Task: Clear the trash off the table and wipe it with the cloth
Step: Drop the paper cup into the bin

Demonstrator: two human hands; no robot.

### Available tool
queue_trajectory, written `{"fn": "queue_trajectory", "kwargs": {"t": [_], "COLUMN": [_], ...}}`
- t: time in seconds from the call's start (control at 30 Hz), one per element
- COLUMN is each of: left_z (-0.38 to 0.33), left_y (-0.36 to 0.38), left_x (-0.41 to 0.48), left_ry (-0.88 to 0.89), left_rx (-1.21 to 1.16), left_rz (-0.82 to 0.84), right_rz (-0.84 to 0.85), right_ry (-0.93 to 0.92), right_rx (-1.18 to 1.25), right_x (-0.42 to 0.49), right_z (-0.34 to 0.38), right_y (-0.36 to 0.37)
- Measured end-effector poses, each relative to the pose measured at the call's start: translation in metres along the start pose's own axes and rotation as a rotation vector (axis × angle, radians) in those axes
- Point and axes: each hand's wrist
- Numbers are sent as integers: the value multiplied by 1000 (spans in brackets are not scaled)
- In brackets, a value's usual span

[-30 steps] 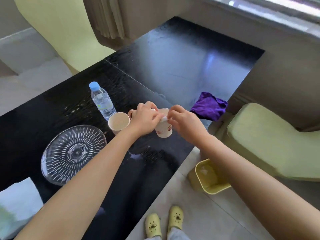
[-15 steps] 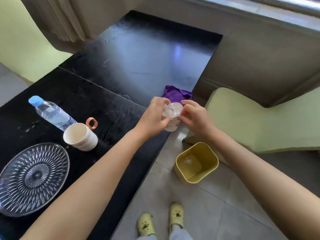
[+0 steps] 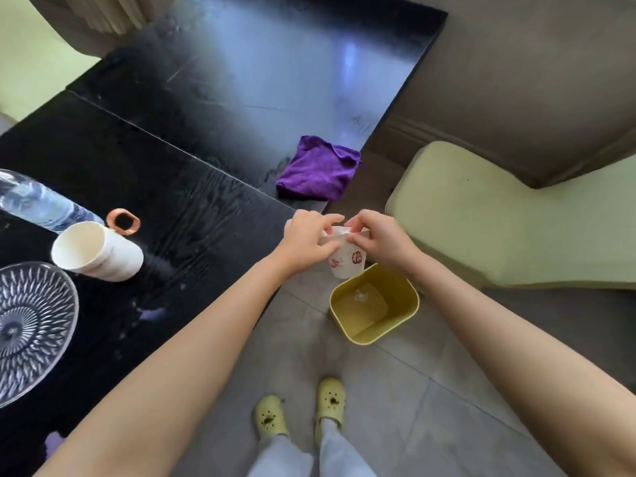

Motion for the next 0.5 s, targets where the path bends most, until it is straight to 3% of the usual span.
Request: {"fn": "queue_trajectory", "kwargs": {"t": [0.1,0.23,0.33,0.5], "left_z": [14,54,77,94], "left_y": [14,40,62,96], "left_x": [2,8,13,7], "left_ry": [-96,-331,-378,-435], "left_rx": [-113,109,313,401], "left_rz": [-121,-222,-118,-13], "right_rz": [-19,-82,-115,-116], "right_ry": [54,200,312,472], "right_rx": [11,3,-52,-136], "right_x": [2,4,4,0], "right_z": [-25,-76,-121,-180], "right_y": [6,20,36,62]}}
Point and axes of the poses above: each hand's wrist, its own x-axis towards the middle knuckle, its own y-axis out of the palm, z = x × y, and after that the axes turned 15 degrees about x, right-handed
